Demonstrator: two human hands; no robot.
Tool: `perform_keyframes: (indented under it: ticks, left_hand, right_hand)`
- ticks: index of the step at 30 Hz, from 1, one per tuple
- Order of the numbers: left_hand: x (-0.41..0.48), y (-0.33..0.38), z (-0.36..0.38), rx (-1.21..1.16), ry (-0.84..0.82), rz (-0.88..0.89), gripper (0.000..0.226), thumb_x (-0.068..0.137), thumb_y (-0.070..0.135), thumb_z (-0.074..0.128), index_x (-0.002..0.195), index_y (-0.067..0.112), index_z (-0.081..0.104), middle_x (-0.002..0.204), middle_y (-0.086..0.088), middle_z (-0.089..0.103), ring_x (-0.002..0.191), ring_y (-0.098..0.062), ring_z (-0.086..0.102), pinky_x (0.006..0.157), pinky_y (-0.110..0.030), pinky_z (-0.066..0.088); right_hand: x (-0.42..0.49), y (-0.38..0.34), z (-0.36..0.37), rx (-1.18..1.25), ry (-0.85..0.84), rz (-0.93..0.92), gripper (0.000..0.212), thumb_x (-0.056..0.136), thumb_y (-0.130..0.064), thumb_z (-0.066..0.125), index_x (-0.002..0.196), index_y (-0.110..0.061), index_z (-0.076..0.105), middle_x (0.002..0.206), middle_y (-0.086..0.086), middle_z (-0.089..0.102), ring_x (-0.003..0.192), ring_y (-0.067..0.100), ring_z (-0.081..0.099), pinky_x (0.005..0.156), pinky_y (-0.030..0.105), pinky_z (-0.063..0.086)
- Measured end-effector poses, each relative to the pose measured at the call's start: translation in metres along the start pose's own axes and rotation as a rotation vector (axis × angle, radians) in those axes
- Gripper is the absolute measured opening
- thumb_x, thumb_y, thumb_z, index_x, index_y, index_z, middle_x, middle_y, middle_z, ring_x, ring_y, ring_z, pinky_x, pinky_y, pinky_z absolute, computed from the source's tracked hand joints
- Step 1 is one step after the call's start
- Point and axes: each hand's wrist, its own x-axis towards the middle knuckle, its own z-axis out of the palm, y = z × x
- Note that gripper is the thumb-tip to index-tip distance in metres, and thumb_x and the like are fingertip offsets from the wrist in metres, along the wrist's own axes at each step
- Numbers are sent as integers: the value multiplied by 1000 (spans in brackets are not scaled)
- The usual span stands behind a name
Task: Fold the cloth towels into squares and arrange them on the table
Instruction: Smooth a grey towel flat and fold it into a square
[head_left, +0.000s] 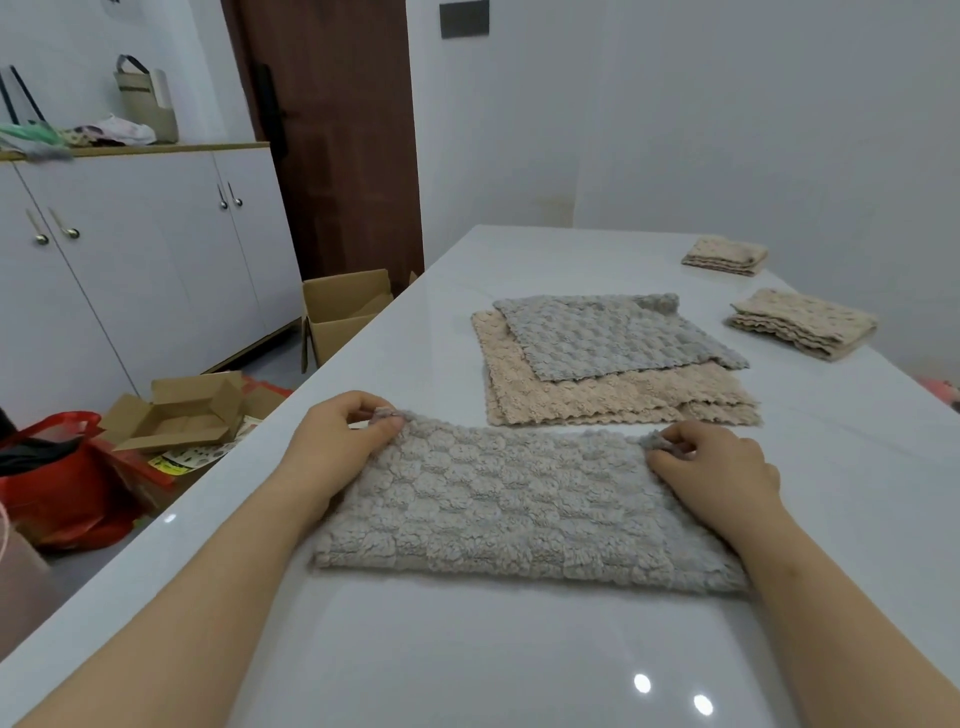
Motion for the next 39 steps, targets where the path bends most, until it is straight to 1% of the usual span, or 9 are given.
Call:
perform_keyframes:
  ticks: [3,6,12,15,20,23,26,33,39]
  left_hand:
    - [0,3,-5,-211,-114,-151,3,82,10,67,84,8,66,85,-9,66,72,-19,63,62,-25,50]
    - [3,5,-10,-302,-182,-239,4,83,4,64,86,5,65,85,-13,67,66,-18,65,57,-22,54]
    - [3,8,-12,-433,-73,-222,12,81,-2,63,75,8,61,72,-8,63,59,-17,62,62,-27,52]
    - [4,8,-16,-501,-9,-199,6,81,4,65,78,9,62,72,-5,67,58,-15,65,54,-23,55]
    - [4,13,-19,-612,48,-112,6,84,5,62,83,11,60,83,-7,65,70,-17,64,54,-22,57]
    - [3,20,-23,-645,46,-39,8,83,6,61,80,14,61,73,0,69,63,-12,67,53,-22,56]
    - [4,28,-28,-674,53,39,13,85,7,60,77,17,61,64,7,70,59,-7,67,55,-23,57]
    - [13,48,-37,-648,51,190,26,84,4,60,69,24,64,70,6,65,72,-12,62,66,-29,53]
    - [19,47,-47,-602,20,188,35,84,-1,58,62,25,68,71,6,66,73,-11,62,57,-21,52]
  right_hand:
    - [0,2,1,99,-3,-51,6,83,-34,61,80,-30,58,84,-2,59,99,29,54,85,36,41]
    - [-2,2,-2,339,47,-59,10,83,-26,64,74,-20,63,75,1,62,75,23,56,66,30,41]
    - [-6,-7,-7,753,92,-63,12,80,-15,68,69,-16,65,64,-3,61,61,11,53,58,25,39]
    - [-4,-9,-6,902,100,-31,17,78,-9,71,66,-19,63,54,-12,58,50,1,50,59,22,38]
    - [0,-11,-8,1096,54,5,6,77,-4,70,78,-10,68,77,12,62,73,23,56,72,35,45]
    - [0,-15,-14,1174,41,-28,12,79,-1,65,75,-12,67,68,3,63,65,19,57,60,26,49]
    - [2,-19,-20,1251,63,-34,11,79,-2,66,78,-13,64,76,6,59,73,23,54,67,35,42]
    - [2,-31,-31,1340,105,-104,13,81,0,62,78,-12,65,73,4,62,69,17,59,64,28,49]
    - [1,-30,-33,1337,105,-119,21,82,2,59,71,-15,65,61,-5,64,61,13,57,52,21,45]
